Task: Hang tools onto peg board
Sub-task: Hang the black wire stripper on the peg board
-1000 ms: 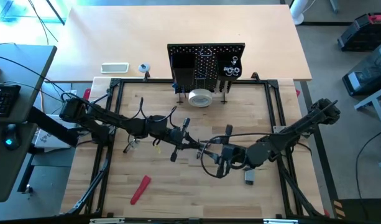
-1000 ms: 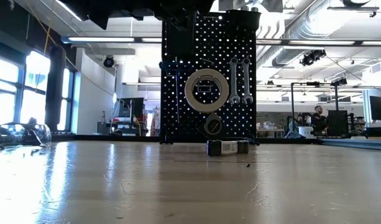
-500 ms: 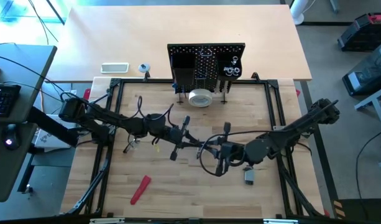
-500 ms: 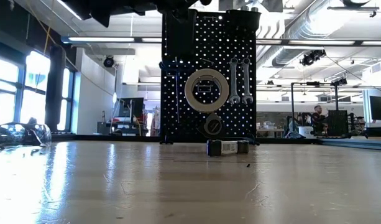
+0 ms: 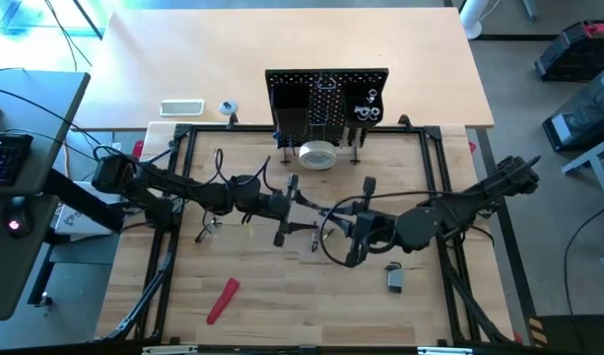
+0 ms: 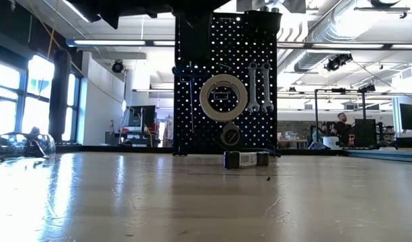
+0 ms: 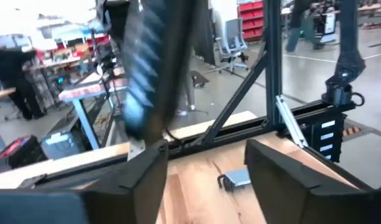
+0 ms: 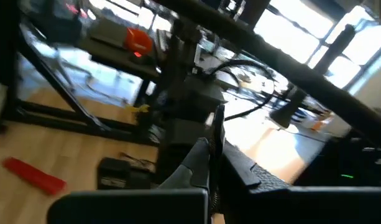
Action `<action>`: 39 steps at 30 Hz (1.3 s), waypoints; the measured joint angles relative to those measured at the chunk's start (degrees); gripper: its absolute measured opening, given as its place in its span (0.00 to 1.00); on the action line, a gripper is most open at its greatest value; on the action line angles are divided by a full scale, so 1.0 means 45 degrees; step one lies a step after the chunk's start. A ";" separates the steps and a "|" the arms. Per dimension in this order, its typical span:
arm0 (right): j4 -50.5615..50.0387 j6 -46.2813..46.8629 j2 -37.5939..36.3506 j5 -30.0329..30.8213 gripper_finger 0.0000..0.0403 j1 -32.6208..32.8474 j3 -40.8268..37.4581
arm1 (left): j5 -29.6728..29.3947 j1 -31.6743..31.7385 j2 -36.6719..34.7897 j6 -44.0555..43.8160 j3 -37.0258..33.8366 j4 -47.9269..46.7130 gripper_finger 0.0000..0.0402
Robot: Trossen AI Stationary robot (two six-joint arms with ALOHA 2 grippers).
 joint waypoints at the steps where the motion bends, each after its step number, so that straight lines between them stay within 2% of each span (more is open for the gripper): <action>1: -0.0371 -0.0153 0.0000 0.0218 0.00 0.0000 0.0249 | -0.0006 0.0055 -0.0068 -0.0132 0.0000 -0.0173 0.53; 7: -0.2643 -0.0580 0.0000 0.0344 0.00 -0.0329 0.2145 | 0.0040 0.0239 -0.0144 -0.0417 -0.0005 -0.1240 0.60; 14: -0.5528 -0.0909 0.0000 -0.0936 0.00 -0.1772 0.4480 | 0.0115 0.0293 0.0060 -0.0203 -0.0011 -0.2302 0.60; 24: -0.6372 -0.2882 0.0000 -0.4835 0.00 -0.4729 0.6421 | 0.0230 0.0678 0.1216 0.0145 -0.0272 -0.2214 0.60; 34: -0.6352 -0.3660 0.0005 -0.9427 0.00 -0.8127 0.6547 | 0.1617 0.1568 0.2241 -0.0141 -0.0282 -0.2436 0.60; 39: -0.5791 -0.3992 0.0010 -1.1716 0.00 -0.9519 0.6547 | 0.1658 0.1803 0.2156 0.0199 -0.0283 -0.2774 0.60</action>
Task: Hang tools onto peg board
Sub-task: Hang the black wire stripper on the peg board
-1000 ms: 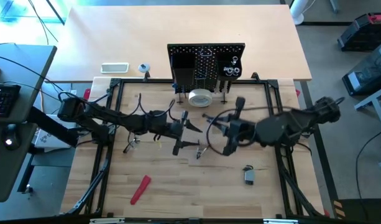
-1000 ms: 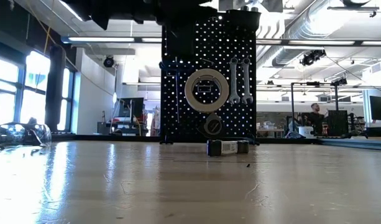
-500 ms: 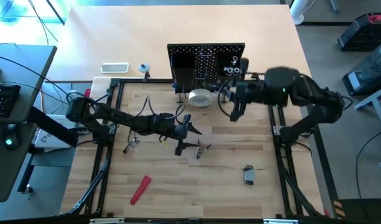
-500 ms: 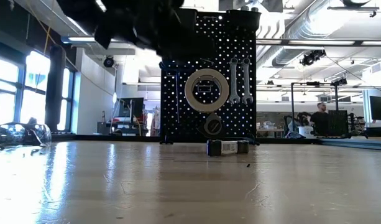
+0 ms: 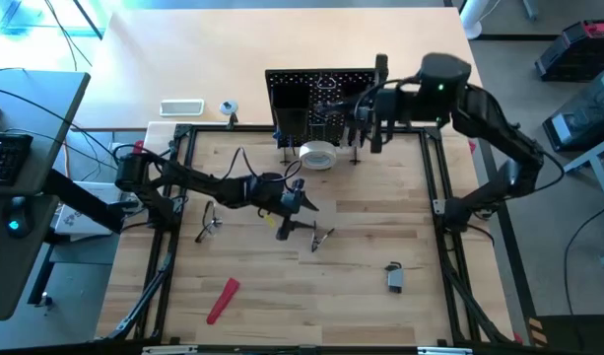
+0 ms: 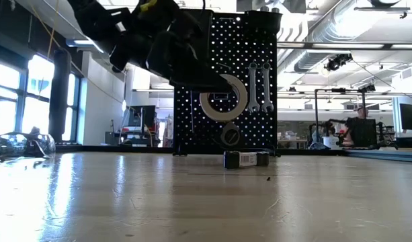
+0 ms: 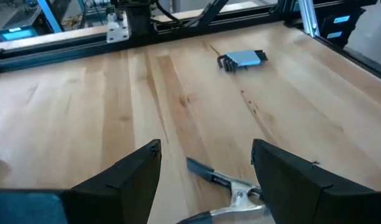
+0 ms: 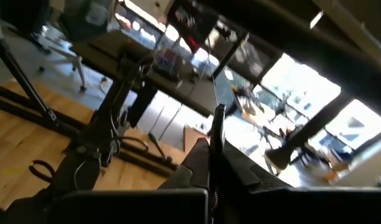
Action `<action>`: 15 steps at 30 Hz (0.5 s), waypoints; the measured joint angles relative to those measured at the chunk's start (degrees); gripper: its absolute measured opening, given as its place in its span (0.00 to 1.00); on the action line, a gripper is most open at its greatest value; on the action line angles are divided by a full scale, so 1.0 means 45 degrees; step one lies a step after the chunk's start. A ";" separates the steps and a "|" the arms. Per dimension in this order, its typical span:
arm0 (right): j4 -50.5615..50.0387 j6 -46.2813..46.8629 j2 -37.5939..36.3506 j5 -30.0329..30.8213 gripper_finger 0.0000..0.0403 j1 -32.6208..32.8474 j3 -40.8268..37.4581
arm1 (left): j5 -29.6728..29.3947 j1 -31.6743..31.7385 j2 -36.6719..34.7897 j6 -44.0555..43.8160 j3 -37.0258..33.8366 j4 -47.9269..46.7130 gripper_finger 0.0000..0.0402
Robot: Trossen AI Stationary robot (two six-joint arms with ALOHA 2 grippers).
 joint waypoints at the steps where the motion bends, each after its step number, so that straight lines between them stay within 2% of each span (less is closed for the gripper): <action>1: 0.0142 -0.0058 0.0000 -0.0424 0.00 -0.0261 0.0000 | -0.0001 0.0004 -0.0012 0.0055 0.0001 -0.0009 0.61; 15: 0.2040 0.0167 0.0506 -0.6017 0.00 -0.3997 0.0025 | 0.0011 0.0627 -0.0012 0.0222 0.0001 -0.0499 0.60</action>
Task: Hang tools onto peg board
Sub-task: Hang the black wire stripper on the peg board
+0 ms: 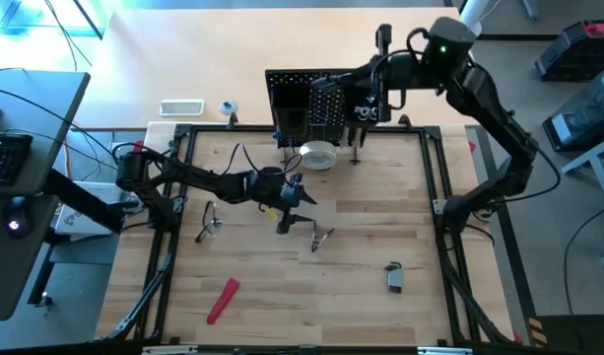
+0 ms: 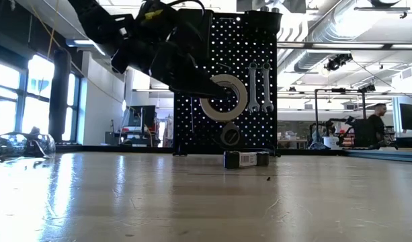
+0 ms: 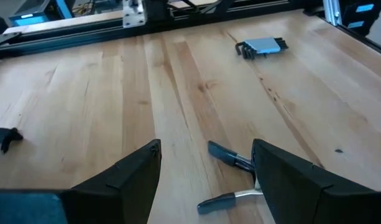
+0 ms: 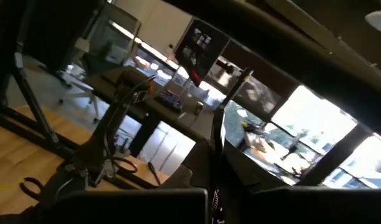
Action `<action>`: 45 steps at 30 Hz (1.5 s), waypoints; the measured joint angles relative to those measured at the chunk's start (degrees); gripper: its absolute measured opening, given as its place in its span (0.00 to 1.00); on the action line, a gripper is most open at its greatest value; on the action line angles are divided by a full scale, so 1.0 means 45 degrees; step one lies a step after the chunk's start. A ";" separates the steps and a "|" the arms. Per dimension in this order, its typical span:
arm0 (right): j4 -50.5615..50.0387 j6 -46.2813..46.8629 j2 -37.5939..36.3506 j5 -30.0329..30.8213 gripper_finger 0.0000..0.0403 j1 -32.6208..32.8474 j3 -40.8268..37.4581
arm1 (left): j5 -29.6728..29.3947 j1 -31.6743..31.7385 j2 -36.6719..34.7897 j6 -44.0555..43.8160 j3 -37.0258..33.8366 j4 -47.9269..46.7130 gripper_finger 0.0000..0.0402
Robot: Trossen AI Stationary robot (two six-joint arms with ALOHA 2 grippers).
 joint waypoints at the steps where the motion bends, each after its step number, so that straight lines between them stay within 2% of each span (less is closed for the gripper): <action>1: -0.0041 0.0124 0.0112 -0.0366 0.00 -0.0231 0.0107 | 0.0000 0.0040 0.0000 -0.0051 0.0000 0.0008 0.60; 5: -0.0521 0.0222 0.0662 -0.1397 0.00 -0.1050 0.0760 | -0.0010 0.0053 0.0000 -0.0154 0.0000 0.0015 0.60; 13: -0.1123 0.0000 0.1227 -0.2104 0.00 -0.2057 0.1287 | -0.0019 0.0048 0.0000 -0.0499 0.0000 -0.0127 0.60; 17: -0.1422 -0.0062 0.1401 -0.2901 0.00 -0.2408 0.1287 | -0.0016 0.0048 0.0000 -0.0508 0.0000 -0.0171 0.60; 29: -0.1452 -0.0333 0.1999 -0.3376 0.00 -0.2483 0.1296 | -0.0024 0.0048 0.0000 -0.0533 0.0005 -0.0190 0.60; 45: -0.1787 -0.0370 0.2073 -0.2733 0.01 -0.2478 0.1282 | -0.0024 0.0044 -0.0005 -0.0591 0.0005 -0.0238 0.60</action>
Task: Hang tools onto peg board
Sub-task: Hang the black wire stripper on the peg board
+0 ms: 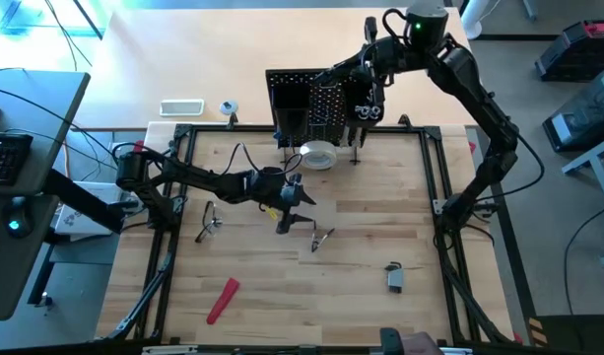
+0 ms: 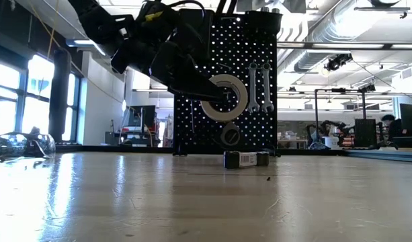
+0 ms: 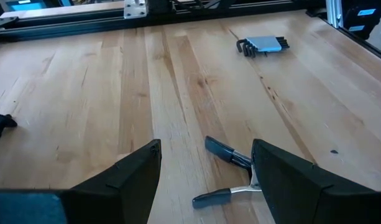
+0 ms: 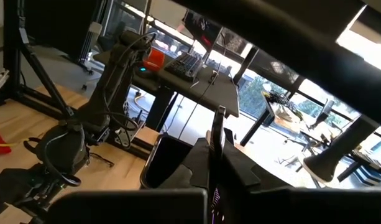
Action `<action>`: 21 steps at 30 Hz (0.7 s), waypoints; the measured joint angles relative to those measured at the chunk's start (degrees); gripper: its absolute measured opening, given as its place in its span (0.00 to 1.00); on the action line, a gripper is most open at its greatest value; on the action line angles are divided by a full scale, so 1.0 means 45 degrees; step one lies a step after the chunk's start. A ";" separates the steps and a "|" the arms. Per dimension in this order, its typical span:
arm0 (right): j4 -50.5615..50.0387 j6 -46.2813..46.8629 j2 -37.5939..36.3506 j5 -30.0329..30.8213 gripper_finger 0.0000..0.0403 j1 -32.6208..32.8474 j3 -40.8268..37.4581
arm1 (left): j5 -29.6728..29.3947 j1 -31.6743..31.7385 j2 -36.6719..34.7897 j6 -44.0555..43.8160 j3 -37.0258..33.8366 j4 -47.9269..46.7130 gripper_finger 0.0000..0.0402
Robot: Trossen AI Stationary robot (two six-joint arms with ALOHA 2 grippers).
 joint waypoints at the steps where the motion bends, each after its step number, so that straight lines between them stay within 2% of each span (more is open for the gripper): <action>1: -0.0032 0.0001 0.0000 0.0016 0.01 0.0000 0.0000 | 0.0000 0.0000 0.0000 0.0000 0.0000 0.0000 0.60; 21: -0.0323 -0.0362 0.0301 0.0483 0.02 0.0010 -0.0012 | 0.0000 0.0015 0.0000 0.0073 0.0005 0.0000 0.60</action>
